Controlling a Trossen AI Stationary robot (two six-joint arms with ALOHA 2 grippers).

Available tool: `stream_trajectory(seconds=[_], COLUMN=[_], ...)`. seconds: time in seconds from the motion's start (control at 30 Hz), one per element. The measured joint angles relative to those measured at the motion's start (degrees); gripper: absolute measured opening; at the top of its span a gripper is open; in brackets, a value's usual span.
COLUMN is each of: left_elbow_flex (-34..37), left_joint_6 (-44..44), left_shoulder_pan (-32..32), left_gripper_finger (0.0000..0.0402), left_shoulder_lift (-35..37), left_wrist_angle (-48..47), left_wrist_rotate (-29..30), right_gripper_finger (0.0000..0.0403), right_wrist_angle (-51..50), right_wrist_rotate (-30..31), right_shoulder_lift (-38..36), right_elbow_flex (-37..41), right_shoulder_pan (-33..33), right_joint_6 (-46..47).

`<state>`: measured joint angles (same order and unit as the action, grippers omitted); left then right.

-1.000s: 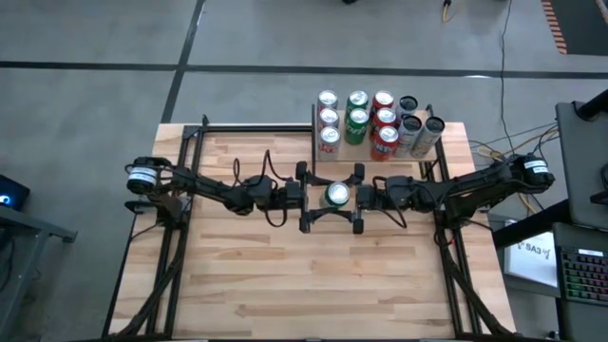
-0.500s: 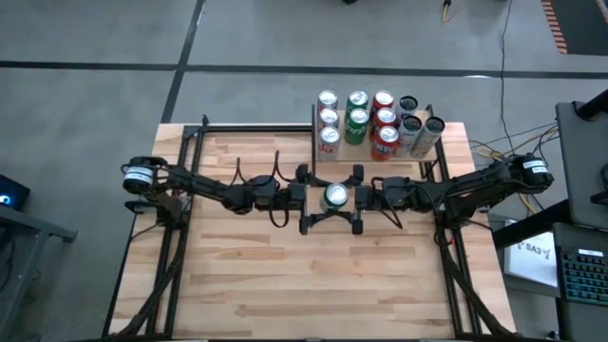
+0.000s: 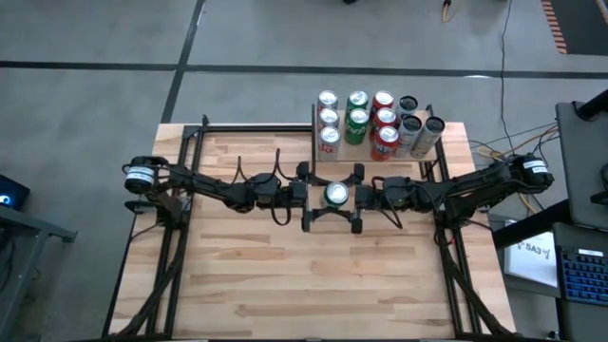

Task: Place canned beverage on shelf
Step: Put the green soda can on the shelf aligned in front of the other green soda can

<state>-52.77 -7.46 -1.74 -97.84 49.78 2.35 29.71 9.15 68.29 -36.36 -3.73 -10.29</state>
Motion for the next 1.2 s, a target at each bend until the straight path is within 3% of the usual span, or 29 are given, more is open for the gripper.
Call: stream_trajectory(seconds=[0.17, 0.27, 0.8, 1.2], left_elbow_flex=[0.0, 0.3, 6.0, 7.6], left_joint_6=[-0.7, -1.1, -2.4, -1.4], left_shoulder_pan=[-0.1, -0.4, -0.7, -0.7], left_gripper_finger=[0.0282, 0.0282, 0.0282, 0.0282], left_shoulder_lift=[0.0, 0.1, 7.6, 6.3], left_wrist_angle=[0.3, 0.5, -3.3, 1.1], left_wrist_rotate=[-0.1, 0.0, -0.5, 2.6], right_gripper_finger=[0.0342, 0.0354, 0.0346, 0.0347], right_wrist_angle=[-0.3, -1.3, -8.8, -2.3], right_wrist_rotate=[-0.1, -0.1, 0.6, 0.0], right_shoulder_lift=[0.0, -0.3, -11.0, -7.3], right_elbow_flex=[0.0, -0.1, -0.1, 0.0], right_shoulder_pan=[0.0, 0.0, 0.1, 0.0], right_joint_6=[2.2, 4.3, 6.6, 7.8])
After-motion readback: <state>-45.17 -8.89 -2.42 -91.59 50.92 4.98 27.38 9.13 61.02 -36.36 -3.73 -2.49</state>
